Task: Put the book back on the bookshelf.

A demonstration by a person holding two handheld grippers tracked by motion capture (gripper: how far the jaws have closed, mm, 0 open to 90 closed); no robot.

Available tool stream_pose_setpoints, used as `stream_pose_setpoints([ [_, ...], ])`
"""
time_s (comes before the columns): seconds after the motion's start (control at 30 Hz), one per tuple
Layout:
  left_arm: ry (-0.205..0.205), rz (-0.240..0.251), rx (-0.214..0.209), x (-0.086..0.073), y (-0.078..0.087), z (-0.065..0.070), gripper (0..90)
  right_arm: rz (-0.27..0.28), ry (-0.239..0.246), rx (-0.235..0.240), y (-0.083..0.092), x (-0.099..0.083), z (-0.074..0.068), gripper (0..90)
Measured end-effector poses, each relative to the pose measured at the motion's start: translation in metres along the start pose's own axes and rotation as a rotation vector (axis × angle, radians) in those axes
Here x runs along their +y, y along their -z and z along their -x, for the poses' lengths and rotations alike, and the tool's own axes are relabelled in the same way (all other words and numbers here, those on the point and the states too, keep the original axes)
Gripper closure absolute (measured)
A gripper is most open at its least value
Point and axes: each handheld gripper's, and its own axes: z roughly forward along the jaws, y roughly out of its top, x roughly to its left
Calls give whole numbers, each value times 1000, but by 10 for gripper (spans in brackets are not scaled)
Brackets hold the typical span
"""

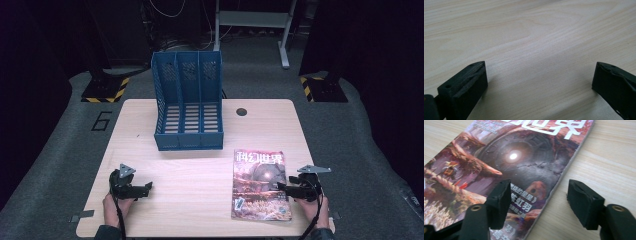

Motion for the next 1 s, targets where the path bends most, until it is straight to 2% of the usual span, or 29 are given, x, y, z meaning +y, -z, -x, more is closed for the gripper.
stream_pose_setpoints([
  [0.07, 0, -1, -2, 0, 0, 0, 0, 4, 20, 5, -1, 0, -2, 424],
  [0.17, 0, -1, -2, 0, 0, 0, 0, 7, 28, -21, -2, -1, -7, 430],
  [0.27, 0, 1, 1, 0, 0, 0, 0, 15, 25, -28, -2, -2, -9, 437],
  [0.3, 0, 0, 1, 0, 0, 0, 0, 18, 37, -28, -2, -2, -9, 440],
  [0.43, -1, -1, 1, 0, 0, 0, 0, 26, 25, -49, -3, -5, -15, 446],
  [0.47, 0, -1, 2, 0, 0, 0, 0, 27, 44, -55, -3, -5, -15, 447],
  [0.67, -3, -1, 2, 0, 0, 0, 0, 47, 30, -62, -5, -8, -24, 449],
  [1.0, -2, -1, 2, 0, 0, 0, 0, 36, 12, -78, -12, -4, -45, 459],
])
